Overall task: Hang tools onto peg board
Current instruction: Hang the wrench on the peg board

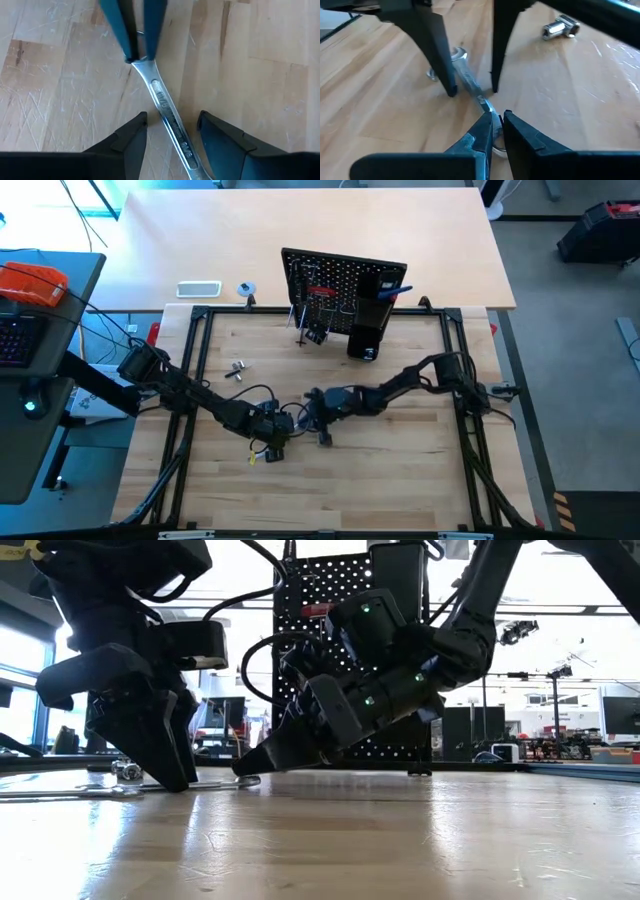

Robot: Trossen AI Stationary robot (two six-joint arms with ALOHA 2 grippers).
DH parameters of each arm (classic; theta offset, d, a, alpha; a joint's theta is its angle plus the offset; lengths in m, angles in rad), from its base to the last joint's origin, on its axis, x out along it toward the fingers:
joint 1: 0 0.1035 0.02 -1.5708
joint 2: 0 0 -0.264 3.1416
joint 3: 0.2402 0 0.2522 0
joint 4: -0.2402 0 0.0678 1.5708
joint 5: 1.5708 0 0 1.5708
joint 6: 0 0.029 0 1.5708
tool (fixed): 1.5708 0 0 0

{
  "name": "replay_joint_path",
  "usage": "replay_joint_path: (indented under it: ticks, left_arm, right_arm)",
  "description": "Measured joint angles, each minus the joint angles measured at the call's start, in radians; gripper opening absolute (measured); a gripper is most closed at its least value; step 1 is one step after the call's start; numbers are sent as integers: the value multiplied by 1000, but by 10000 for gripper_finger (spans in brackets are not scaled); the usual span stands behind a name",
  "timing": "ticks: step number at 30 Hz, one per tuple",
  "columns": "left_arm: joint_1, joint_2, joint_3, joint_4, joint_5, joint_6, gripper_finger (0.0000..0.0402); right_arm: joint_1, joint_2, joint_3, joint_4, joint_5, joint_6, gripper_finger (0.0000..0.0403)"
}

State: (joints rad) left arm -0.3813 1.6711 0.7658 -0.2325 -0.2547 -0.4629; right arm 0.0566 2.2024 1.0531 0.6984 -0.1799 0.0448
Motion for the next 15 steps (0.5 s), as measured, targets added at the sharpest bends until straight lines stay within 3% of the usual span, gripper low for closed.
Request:
replay_joint_path:
  ticks: [15]
  left_arm:
    - [4,0,0,-7,11,-5,170]
  right_arm:
    - [-14,3,1,-58,9,33,41]
